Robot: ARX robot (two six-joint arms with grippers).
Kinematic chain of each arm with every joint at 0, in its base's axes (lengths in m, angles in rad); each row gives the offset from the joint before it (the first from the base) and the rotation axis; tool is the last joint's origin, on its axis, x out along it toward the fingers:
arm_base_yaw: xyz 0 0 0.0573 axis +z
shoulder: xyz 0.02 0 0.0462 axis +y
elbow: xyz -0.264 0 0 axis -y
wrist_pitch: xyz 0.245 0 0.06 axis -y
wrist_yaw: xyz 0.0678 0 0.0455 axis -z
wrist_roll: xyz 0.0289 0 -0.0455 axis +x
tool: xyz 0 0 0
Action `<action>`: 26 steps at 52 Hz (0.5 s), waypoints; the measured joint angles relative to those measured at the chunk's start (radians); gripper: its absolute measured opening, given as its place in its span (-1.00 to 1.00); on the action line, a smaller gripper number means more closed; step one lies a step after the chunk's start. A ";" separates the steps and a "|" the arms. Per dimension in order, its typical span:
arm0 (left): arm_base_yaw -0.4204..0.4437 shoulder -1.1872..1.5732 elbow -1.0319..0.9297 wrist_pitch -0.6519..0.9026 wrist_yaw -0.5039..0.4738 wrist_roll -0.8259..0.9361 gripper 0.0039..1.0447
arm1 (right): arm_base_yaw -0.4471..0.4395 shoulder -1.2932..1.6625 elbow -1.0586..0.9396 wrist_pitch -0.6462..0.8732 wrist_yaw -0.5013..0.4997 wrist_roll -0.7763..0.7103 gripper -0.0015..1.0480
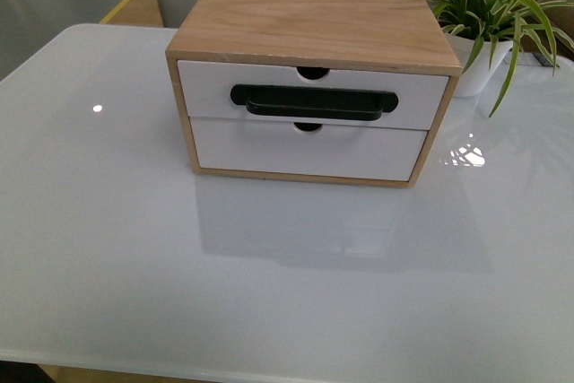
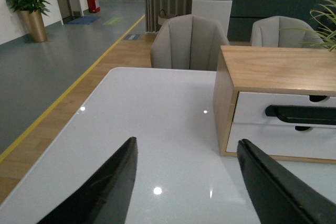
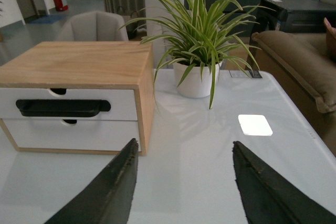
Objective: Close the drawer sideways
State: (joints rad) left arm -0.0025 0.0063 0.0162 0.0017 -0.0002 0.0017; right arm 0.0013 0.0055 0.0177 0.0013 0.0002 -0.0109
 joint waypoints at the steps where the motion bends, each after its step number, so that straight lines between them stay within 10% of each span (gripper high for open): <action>1: 0.000 0.000 0.000 0.000 0.000 0.000 0.27 | 0.000 0.000 0.000 0.000 0.000 0.000 0.13; 12: 0.000 0.000 0.000 0.000 0.000 0.001 0.85 | 0.000 0.000 0.000 0.000 0.000 0.000 0.85; 26: 0.000 0.000 0.000 0.000 0.000 0.000 0.84 | 0.000 0.000 0.000 0.000 0.000 0.001 0.83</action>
State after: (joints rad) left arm -0.0025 0.0063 0.0162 0.0017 0.0002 0.0021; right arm 0.0013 0.0055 0.0177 0.0013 0.0002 -0.0101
